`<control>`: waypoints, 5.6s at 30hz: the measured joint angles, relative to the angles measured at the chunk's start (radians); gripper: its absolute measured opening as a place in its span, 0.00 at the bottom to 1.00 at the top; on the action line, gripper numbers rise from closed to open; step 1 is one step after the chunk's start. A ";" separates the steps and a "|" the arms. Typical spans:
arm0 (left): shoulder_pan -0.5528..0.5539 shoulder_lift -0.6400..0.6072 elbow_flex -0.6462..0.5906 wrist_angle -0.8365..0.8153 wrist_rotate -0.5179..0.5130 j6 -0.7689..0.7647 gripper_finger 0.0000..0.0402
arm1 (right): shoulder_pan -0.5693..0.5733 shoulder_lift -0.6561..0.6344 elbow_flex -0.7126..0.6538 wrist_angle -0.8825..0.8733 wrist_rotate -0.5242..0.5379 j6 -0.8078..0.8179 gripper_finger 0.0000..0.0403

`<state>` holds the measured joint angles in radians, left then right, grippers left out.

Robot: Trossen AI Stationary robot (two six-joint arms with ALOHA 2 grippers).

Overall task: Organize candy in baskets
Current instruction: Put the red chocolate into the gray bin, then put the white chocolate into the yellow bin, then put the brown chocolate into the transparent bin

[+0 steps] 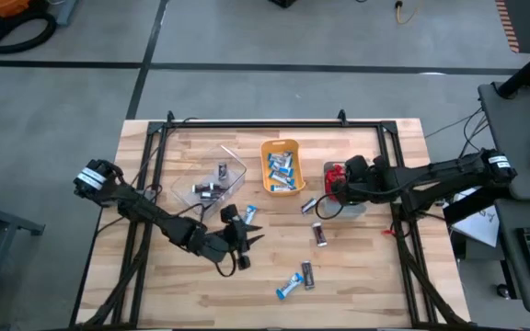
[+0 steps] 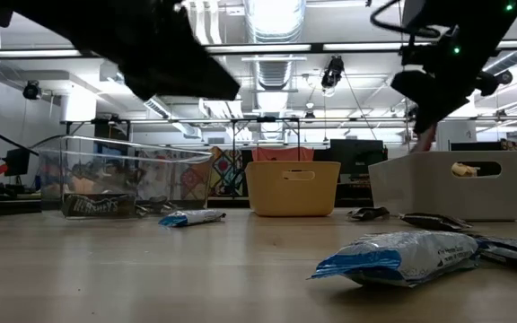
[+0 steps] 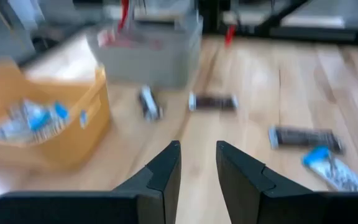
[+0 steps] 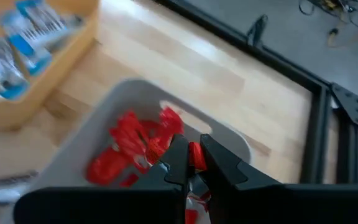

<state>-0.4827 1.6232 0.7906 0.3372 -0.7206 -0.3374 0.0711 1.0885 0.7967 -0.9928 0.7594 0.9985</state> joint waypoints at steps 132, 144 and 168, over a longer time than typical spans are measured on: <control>0.355 -0.029 0.002 0.087 0.145 0.183 0.02 | 0.164 0.006 0.128 0.296 -0.184 -0.303 0.35; 0.454 0.060 0.157 0.022 0.202 0.281 0.02 | 0.172 0.008 0.128 0.296 -0.184 -0.302 0.34; 0.478 0.126 0.181 -0.009 0.186 0.238 0.24 | 0.187 0.008 0.128 0.296 -0.194 -0.284 0.36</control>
<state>-0.0050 1.7493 0.9718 0.3287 -0.5346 -0.0990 0.2577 1.0962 0.9245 -0.6968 0.5656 0.7149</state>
